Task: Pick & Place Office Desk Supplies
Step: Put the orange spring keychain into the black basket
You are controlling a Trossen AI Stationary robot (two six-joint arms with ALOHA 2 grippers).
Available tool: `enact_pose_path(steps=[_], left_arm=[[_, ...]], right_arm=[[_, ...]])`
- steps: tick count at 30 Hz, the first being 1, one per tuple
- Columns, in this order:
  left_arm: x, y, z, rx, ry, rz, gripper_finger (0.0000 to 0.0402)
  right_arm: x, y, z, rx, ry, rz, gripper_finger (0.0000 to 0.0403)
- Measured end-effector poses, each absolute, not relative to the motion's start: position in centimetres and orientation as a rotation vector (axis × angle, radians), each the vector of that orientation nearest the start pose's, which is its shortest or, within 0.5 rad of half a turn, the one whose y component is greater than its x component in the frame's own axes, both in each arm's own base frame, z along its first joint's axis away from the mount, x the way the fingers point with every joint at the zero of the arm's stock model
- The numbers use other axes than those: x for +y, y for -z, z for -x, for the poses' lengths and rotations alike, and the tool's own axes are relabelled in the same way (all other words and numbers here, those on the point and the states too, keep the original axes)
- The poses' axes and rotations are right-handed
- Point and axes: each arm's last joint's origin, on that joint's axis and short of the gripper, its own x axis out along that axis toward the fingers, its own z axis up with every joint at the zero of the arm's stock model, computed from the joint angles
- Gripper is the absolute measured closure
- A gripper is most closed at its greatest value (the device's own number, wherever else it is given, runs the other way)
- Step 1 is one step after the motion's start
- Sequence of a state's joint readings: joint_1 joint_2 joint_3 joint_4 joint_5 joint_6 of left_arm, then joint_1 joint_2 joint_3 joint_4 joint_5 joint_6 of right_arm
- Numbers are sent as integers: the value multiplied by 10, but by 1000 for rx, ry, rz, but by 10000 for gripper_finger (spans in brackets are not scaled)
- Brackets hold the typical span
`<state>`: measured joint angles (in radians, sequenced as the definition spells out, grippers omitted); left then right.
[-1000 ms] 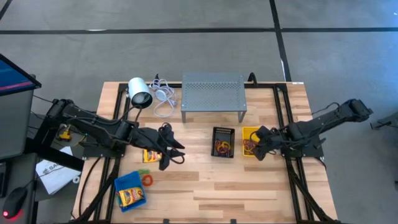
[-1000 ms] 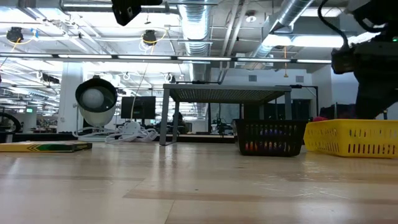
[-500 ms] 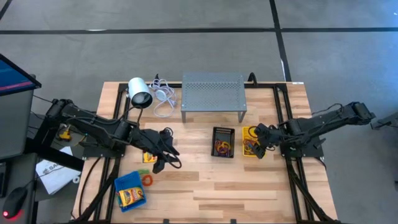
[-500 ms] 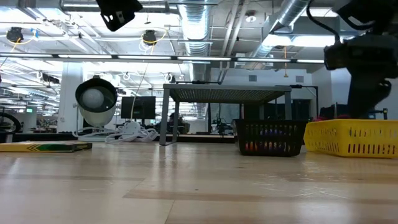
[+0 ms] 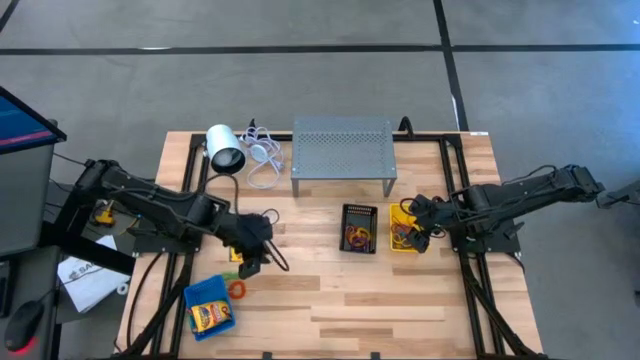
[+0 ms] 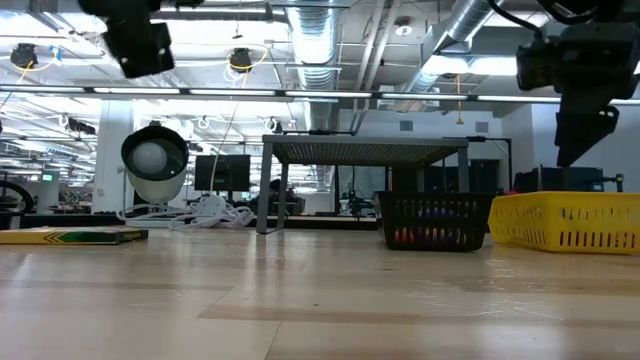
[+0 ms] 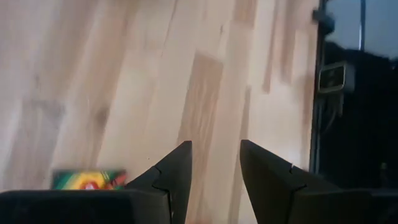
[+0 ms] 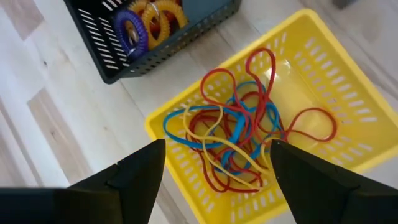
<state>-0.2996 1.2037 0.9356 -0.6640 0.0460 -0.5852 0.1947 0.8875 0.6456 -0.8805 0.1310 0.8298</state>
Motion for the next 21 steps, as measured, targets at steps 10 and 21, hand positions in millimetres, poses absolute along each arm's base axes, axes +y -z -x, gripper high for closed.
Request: enact_pose_path(steps=[10,21], left_arm=[[-80,-261,-240,1231,23,426,270],[-133,-215,-243,1661,211,68,270]], right_arm=[[25,-224,-151,989,370,-560,117],[26,-227,-156,926,347,-527,117]])
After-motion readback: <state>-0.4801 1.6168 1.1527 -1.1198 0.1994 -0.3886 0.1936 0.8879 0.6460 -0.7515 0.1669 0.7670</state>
